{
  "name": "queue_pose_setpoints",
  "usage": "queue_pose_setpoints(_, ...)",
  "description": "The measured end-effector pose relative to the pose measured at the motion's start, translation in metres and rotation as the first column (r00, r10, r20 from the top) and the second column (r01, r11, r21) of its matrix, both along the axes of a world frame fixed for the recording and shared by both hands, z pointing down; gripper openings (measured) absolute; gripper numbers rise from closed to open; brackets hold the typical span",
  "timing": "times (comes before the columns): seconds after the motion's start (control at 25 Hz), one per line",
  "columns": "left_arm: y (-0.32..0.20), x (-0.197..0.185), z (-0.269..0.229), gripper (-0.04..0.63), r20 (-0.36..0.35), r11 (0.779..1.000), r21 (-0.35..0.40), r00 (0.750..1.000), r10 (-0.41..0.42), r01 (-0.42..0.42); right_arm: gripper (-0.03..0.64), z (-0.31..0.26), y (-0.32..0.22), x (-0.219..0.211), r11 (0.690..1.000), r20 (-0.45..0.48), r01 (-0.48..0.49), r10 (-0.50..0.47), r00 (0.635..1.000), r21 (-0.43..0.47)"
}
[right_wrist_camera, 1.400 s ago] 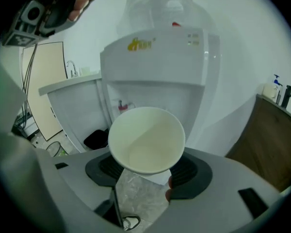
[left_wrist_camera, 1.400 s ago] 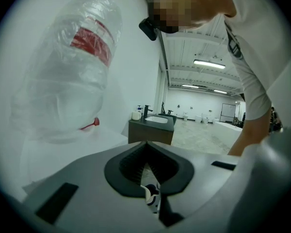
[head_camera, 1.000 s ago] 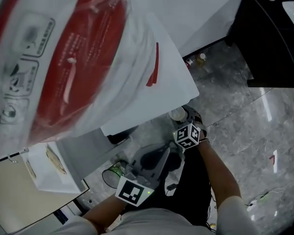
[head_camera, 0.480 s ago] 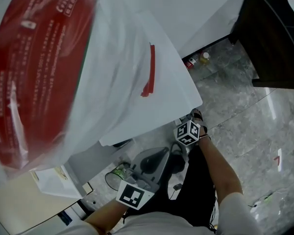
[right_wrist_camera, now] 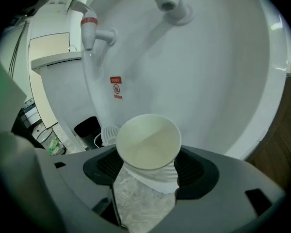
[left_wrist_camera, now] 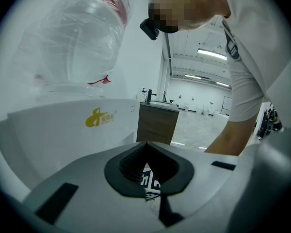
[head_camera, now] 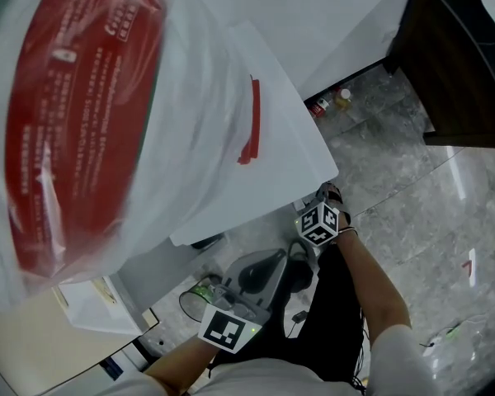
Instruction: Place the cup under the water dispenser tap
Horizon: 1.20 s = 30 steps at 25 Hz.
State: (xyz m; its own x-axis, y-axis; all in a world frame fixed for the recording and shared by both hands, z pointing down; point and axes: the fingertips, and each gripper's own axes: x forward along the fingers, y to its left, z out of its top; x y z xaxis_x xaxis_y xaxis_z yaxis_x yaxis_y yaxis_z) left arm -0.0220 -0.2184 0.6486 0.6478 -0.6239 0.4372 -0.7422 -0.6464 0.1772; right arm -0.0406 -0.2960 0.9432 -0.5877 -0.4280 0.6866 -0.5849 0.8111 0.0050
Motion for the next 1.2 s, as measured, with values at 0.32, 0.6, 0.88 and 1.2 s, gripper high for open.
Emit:
queue_pose_setpoints(0.32,0.011,0.012,-0.057,0.006,-0.014,0.999,0.002,0.999,0.038,-0.038,0.301,-0.086,0.026,0.037,0.992,0.017,-0.128,0.128,0.992,-0.023)
queue_pose_setpoints(0.6,0.017,0.019,-0.113,0.005,-0.018,0.998,0.057,1.0,0.022,-0.021,0.275,-0.232,0.055,0.053,0.977,0.085,-0.211,0.208,0.974,0.034)
queue_pose_setpoints(0.88,0.034,0.019,-0.176,0.005,-0.02,0.997,0.072,1.0,0.008,-0.007,0.047,-0.374,0.081,0.059,0.946,0.171,-0.3,0.277,0.946,0.127)
queue_pose_setpoints(1.2,0.06,0.019,-0.227,0.005,-0.029,0.993,0.112,0.999,0.03,-0.026,0.017,-0.466,0.111,0.057,0.928,0.243,-0.343,0.302,0.922,0.147)
